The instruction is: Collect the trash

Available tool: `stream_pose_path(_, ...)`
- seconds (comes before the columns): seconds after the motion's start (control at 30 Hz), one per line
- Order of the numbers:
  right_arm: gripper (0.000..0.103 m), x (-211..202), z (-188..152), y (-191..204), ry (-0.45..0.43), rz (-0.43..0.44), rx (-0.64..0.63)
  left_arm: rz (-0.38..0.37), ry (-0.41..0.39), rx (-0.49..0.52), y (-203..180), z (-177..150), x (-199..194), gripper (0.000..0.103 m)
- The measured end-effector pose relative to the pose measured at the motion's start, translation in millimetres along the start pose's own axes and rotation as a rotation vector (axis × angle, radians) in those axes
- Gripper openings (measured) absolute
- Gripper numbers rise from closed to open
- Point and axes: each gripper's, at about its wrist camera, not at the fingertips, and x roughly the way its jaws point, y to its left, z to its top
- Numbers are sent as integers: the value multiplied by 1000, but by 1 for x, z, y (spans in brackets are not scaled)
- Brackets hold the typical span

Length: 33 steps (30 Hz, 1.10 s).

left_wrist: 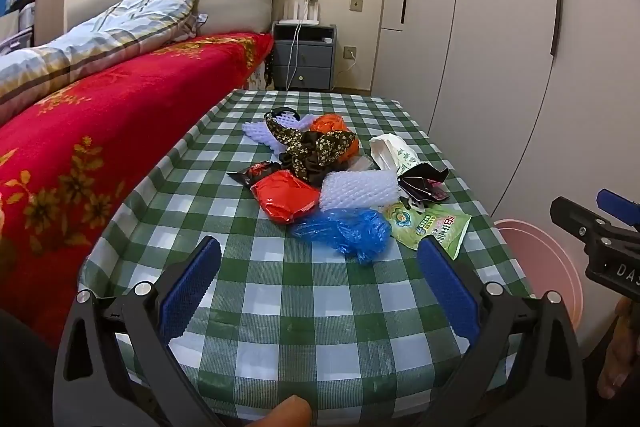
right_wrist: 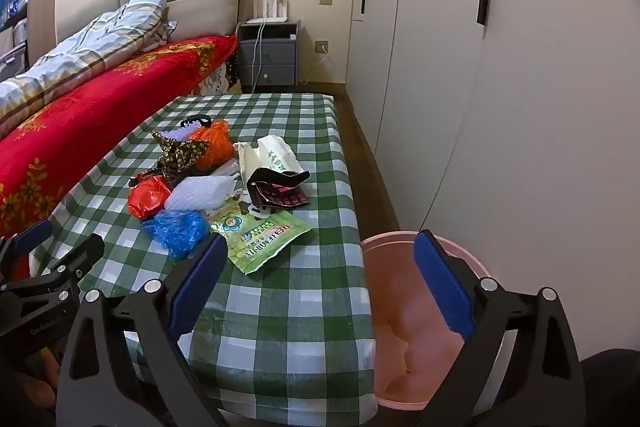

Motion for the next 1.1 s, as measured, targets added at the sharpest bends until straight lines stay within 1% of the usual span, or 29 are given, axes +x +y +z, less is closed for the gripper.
stream_pose_path(0.23,88,0,0,0,-13,-5,-7,-8,-1,-9,1,0,0,95)
stream_pose_path(0.87,88,-4,1,-2,-29,5,6,-9,-1,-10,1,0,0,95)
stream_pose_path(1.1,88,-3,2,-1,-17,14,12,-9,-1,-11,0,0,0,95)
